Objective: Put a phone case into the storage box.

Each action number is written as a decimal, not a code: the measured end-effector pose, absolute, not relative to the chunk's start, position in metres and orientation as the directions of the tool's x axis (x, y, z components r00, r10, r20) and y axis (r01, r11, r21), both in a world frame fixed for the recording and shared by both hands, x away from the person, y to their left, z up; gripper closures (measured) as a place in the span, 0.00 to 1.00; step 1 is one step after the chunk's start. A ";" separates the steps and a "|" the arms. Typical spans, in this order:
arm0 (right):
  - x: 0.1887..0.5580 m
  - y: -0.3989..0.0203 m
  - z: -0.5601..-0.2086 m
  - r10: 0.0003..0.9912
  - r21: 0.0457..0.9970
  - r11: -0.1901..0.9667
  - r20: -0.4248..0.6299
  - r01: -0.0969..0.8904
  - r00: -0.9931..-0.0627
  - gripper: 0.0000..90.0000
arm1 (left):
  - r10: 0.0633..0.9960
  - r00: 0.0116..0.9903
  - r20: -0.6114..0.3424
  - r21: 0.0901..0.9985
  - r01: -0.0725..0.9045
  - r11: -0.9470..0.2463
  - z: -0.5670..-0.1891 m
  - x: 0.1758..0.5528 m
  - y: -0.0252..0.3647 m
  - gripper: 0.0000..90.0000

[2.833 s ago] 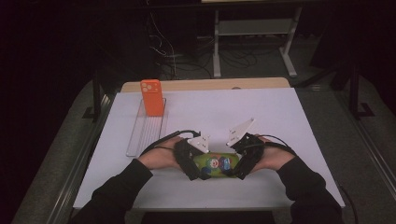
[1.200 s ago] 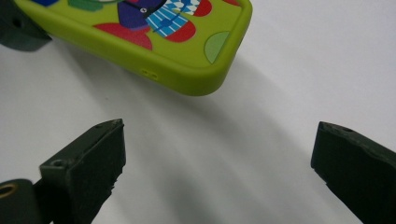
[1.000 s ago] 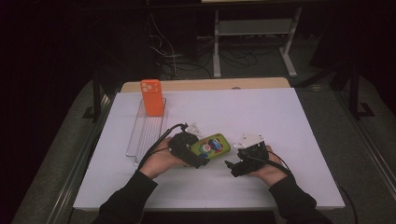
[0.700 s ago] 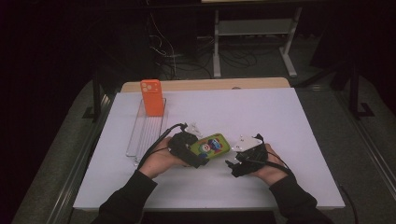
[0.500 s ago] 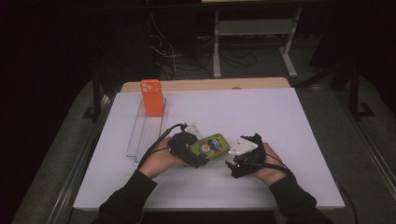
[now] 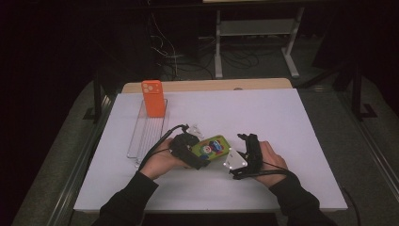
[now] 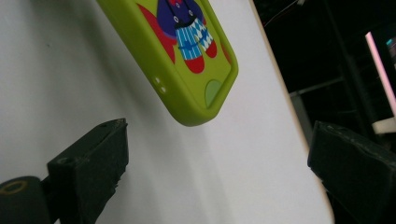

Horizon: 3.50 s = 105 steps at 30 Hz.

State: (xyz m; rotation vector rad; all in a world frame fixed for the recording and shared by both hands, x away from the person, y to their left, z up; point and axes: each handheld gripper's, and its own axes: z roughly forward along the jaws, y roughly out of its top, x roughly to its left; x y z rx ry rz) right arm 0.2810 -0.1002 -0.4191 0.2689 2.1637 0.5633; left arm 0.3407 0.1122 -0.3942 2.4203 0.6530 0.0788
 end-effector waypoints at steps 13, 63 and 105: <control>0.274 -0.089 -0.425 0.207 0.312 0.939 -0.848 -0.143 -0.489 0.06 | 0.450 0.890 -0.078 0.573 0.410 -0.710 -0.392 0.343 0.115 0.16; 0.271 -0.054 -0.440 0.022 0.141 0.946 -0.927 -0.293 -0.373 0.84 | 0.479 0.870 -0.120 0.604 0.447 -0.660 -0.387 0.347 0.121 0.16; 0.298 -0.104 -0.417 0.513 0.607 0.792 -0.604 0.065 -0.610 0.84 | 0.483 0.873 -0.069 0.669 0.400 -0.626 -0.380 0.350 0.146 0.00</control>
